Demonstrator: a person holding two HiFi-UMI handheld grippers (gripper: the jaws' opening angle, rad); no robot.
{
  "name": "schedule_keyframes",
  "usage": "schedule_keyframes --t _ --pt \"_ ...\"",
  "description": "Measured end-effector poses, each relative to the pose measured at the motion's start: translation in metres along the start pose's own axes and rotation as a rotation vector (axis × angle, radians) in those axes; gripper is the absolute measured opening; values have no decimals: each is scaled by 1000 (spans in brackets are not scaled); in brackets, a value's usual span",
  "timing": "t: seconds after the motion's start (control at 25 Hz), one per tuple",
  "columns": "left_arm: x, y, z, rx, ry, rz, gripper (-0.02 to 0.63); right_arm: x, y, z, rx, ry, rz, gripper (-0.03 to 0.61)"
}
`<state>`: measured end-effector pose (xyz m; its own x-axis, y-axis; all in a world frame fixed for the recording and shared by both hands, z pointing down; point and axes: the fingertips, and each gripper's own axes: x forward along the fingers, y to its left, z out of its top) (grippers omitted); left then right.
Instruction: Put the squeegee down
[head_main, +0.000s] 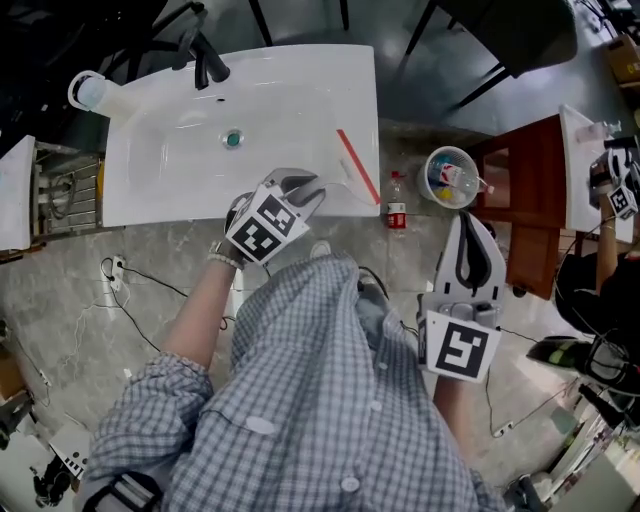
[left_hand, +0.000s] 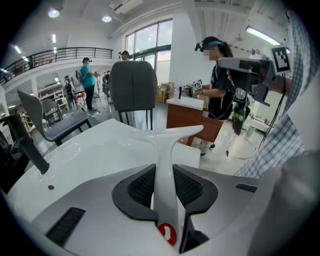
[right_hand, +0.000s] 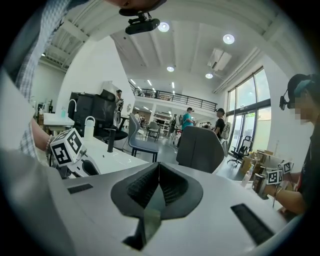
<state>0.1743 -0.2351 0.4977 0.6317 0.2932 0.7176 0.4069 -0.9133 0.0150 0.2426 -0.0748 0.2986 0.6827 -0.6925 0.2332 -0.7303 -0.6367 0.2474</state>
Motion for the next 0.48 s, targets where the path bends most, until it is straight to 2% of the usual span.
schedule_keyframes --t 0.24,0.48 --pt "16 -4 -8 15 42 -37 98 1 -7 -5 9 18 -29 9" --pt "24 -4 -11 92 96 -39 98 2 -10 -7 16 24 -42 9"
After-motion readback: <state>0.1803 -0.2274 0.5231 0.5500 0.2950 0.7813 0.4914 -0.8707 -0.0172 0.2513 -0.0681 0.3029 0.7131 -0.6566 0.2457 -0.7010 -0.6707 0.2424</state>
